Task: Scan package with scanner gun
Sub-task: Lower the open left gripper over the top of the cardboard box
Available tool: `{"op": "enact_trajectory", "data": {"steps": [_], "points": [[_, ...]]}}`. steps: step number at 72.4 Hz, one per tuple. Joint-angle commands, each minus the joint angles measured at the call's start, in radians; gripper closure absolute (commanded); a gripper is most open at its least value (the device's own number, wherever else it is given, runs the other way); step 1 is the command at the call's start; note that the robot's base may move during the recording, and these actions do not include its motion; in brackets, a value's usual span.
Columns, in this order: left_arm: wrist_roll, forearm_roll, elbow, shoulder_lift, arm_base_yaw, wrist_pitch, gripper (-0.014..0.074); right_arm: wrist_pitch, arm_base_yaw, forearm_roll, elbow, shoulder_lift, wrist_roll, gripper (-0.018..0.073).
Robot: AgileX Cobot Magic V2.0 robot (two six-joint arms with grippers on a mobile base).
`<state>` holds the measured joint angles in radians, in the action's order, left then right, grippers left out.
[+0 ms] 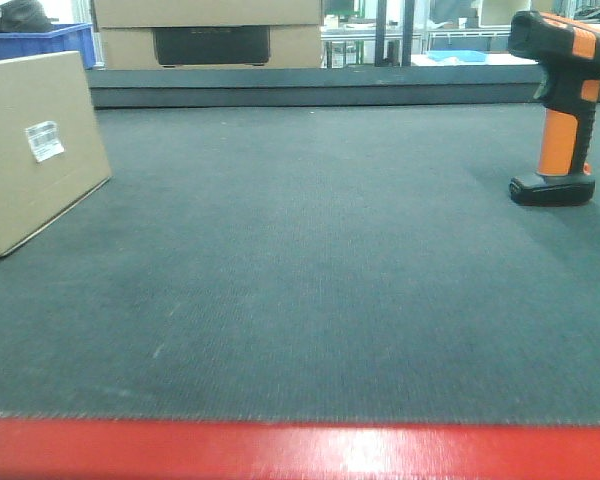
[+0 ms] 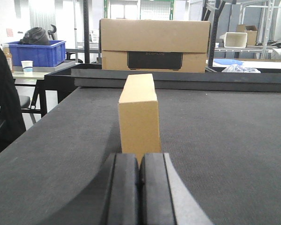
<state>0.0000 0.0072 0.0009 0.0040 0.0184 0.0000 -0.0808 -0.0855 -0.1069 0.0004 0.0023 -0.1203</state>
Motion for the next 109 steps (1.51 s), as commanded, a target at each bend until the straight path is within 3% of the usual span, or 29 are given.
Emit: {"op": "enact_trajectory", "data": {"steps": [1, 82, 92, 101, 109], "points": [[0.000, 0.005, -0.001, -0.004, -0.001, -0.019, 0.0708, 0.021, -0.001, -0.002, 0.000, -0.002, 0.000, 0.0721], [0.000, 0.005, -0.001, -0.004, -0.001, -0.019, 0.0708, 0.021, -0.001, -0.002, 0.000, -0.002, 0.000, 0.0721], [0.000, 0.005, -0.001, -0.004, -0.001, -0.074, 0.0708, 0.021, -0.001, -0.002, 0.000, -0.002, 0.000, 0.0721], [0.000, 0.067, -0.001, -0.004, -0.001, -0.079, 0.0708, 0.021, -0.001, -0.002, 0.000, -0.002, 0.000, 0.0721], [0.000, 0.056, -0.070, -0.004, -0.001, 0.015, 0.0708, 0.021, -0.001, -0.002, 0.000, -0.002, 0.000, 0.0721]]}}
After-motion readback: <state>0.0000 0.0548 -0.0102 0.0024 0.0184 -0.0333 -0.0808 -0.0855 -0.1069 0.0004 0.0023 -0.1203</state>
